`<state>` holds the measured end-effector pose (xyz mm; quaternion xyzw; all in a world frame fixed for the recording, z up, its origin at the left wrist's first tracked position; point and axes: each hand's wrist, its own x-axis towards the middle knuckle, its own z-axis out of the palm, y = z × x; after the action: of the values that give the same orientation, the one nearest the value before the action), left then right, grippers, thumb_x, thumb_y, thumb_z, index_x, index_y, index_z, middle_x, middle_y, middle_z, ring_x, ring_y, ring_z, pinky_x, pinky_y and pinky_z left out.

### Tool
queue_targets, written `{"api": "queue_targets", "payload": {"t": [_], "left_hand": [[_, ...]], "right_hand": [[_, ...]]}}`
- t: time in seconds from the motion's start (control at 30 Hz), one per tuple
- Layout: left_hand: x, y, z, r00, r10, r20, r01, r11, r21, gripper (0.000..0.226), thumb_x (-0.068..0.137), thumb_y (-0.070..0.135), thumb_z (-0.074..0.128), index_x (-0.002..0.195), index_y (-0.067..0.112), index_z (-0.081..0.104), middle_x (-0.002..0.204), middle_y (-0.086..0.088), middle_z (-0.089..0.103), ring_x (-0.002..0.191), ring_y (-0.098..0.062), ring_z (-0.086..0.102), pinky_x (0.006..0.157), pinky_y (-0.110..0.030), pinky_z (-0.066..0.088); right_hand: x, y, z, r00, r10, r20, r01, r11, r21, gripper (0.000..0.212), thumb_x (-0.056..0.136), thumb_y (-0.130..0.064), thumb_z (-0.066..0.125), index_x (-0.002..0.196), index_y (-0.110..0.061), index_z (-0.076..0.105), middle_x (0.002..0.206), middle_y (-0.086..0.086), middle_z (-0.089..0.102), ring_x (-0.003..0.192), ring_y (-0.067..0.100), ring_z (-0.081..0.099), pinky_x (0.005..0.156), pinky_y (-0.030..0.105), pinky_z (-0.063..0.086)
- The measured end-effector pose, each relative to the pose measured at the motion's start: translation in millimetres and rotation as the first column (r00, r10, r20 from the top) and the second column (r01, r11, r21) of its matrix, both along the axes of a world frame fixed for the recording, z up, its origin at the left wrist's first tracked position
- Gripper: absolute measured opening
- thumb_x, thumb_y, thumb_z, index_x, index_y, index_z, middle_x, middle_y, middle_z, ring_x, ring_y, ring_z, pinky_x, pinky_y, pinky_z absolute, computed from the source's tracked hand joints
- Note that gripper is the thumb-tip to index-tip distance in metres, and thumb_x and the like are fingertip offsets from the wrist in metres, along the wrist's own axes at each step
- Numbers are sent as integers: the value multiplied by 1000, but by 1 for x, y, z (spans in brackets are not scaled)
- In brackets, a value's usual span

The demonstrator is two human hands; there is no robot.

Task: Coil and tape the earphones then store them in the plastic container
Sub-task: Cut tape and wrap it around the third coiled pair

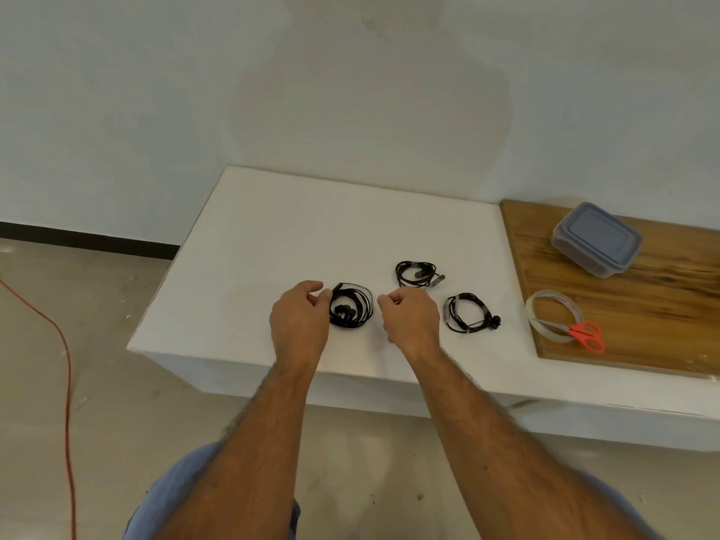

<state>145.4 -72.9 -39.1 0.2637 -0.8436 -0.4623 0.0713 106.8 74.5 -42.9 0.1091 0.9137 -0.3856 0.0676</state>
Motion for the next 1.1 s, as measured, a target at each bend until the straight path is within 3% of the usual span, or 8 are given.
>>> {"api": "queue_targets", "payload": {"t": [0.13,0.3,0.47,0.67,0.77,0.87,1.0,1.1], "left_hand": [[9,9,9,998,-31,-55,27,997,-65,27,96,37,55,114,22,68,98,6,67,85,-13,62,74,-28,48],[30,27,19,989,-125,-82,113,983,-146,22,95,36,55,105,24,71,94,9,69,83,-10,62,71,-27,48],[45,65,26,955,-285,-77,263,941,-213,21,95,36,55,102,24,71,90,13,67,80,-4,61,71,-25,49],[38,148,41,886,-460,-54,450,883,-131,16,92,30,63,103,22,71,86,13,65,77,-5,61,71,-22,47],[17,199,40,847,-531,-22,530,846,-57,20,89,25,66,107,17,70,89,8,67,69,-10,64,68,-18,50],[-4,239,32,833,-553,20,553,833,16,28,89,16,66,117,9,64,90,2,64,56,-8,60,56,-14,48],[-27,269,16,860,-505,72,501,863,68,37,90,14,65,126,10,57,97,2,60,63,-13,64,56,-23,49],[-37,278,8,870,-478,122,474,878,66,43,89,13,67,129,8,54,109,-5,62,68,-16,66,68,-32,56]], "right_hand": [[9,14,6,1000,27,-13,-27,999,-40,26,87,-26,55,63,-16,59,62,-1,64,67,25,68,69,40,58],[23,49,25,995,67,-80,-77,989,-123,11,86,-17,61,81,-13,70,75,-4,68,76,18,68,72,43,60],[22,128,53,985,69,-157,-77,996,-42,9,86,-12,65,89,-14,73,84,-3,70,76,15,63,74,35,57],[12,252,65,978,-85,-192,111,985,129,15,88,-9,64,88,-21,74,87,-4,69,81,13,62,71,27,51],[10,289,55,980,-145,-138,155,986,64,19,87,-4,66,84,-22,72,90,-3,70,80,14,64,64,30,56],[10,303,43,989,-119,-84,122,992,33,28,87,2,62,79,-24,70,85,-2,68,78,12,62,57,22,46],[3,304,31,993,-75,-91,73,997,-23,40,84,6,59,73,-32,65,82,-3,67,81,19,66,68,36,57],[-4,302,28,995,-34,-92,33,999,-12,32,83,3,65,85,-29,68,91,-6,64,87,14,62,76,31,55]]}}
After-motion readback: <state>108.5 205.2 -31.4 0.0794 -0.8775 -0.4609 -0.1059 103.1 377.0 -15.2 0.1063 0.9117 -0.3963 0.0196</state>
